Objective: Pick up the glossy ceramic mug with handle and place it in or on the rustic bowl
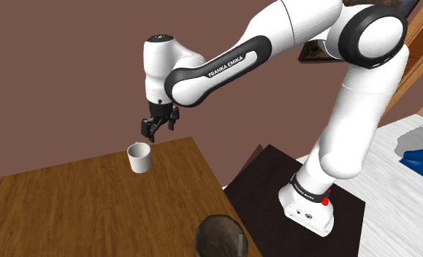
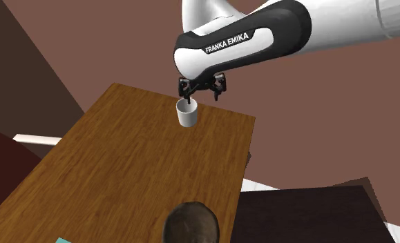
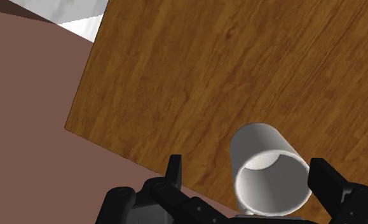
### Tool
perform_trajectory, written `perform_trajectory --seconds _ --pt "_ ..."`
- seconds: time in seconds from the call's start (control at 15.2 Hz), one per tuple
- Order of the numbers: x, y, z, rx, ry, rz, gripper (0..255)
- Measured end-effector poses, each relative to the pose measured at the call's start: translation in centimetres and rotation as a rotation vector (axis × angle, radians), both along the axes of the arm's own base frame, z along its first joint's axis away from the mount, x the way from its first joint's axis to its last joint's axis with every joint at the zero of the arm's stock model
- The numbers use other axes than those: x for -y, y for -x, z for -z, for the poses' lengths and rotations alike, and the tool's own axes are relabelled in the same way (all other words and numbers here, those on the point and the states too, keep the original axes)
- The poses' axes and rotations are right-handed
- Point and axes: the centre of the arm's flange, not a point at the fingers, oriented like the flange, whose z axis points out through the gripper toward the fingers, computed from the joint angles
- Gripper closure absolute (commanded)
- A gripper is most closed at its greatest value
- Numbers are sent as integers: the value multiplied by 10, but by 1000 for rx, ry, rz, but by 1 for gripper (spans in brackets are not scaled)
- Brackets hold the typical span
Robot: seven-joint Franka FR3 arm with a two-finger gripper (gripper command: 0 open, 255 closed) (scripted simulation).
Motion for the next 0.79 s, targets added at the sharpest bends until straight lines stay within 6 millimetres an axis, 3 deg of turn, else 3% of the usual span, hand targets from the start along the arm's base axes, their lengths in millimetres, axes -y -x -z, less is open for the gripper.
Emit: perform_trajectory --seconds 0.66,0.79 --pt "-94 -64 79 -4 24 -15 0" --pt "-100 -67 91 -4 26 -17 0"
